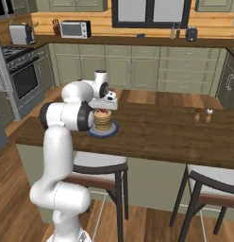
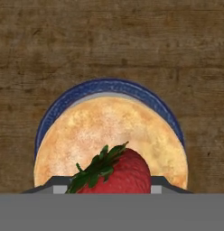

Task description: Take the strawberry from the fridge and place it on top of the pancake, located on the dining counter.

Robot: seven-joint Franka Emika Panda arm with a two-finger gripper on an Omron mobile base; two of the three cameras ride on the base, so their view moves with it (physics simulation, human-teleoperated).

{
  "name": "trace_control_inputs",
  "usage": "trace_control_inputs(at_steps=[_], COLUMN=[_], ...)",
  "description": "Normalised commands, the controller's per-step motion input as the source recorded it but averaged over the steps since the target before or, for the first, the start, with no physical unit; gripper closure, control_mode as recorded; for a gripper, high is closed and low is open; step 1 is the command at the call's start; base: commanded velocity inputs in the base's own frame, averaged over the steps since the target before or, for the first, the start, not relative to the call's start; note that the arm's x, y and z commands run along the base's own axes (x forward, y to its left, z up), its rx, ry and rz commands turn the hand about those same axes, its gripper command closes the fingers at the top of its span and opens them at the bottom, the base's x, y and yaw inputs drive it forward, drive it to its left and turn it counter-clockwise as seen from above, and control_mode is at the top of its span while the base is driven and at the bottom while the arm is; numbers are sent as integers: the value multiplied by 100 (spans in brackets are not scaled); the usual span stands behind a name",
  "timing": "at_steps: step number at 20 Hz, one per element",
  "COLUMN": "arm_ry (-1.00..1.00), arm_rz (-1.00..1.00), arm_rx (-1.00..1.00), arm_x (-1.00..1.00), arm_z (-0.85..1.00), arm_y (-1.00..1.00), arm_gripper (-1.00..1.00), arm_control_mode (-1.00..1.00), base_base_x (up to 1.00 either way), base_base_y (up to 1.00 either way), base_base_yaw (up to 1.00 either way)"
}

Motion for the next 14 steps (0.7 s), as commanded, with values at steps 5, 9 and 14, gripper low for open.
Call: trace_control_inputs(at_steps=[5,9,14], arm_ry=[0,0,0], arm_rz=[0,0,0], arm_rx=[0,0,0], arm_x=[5,0,0], arm_z=[0,0,0], arm_y=[0,0,0], arm_gripper=[-100,-100,-100], arm_control_mode=[-100,-100,-100], base_base_x=[0,0,0], base_base_y=[0,0,0], base_base_yaw=[0,0,0])
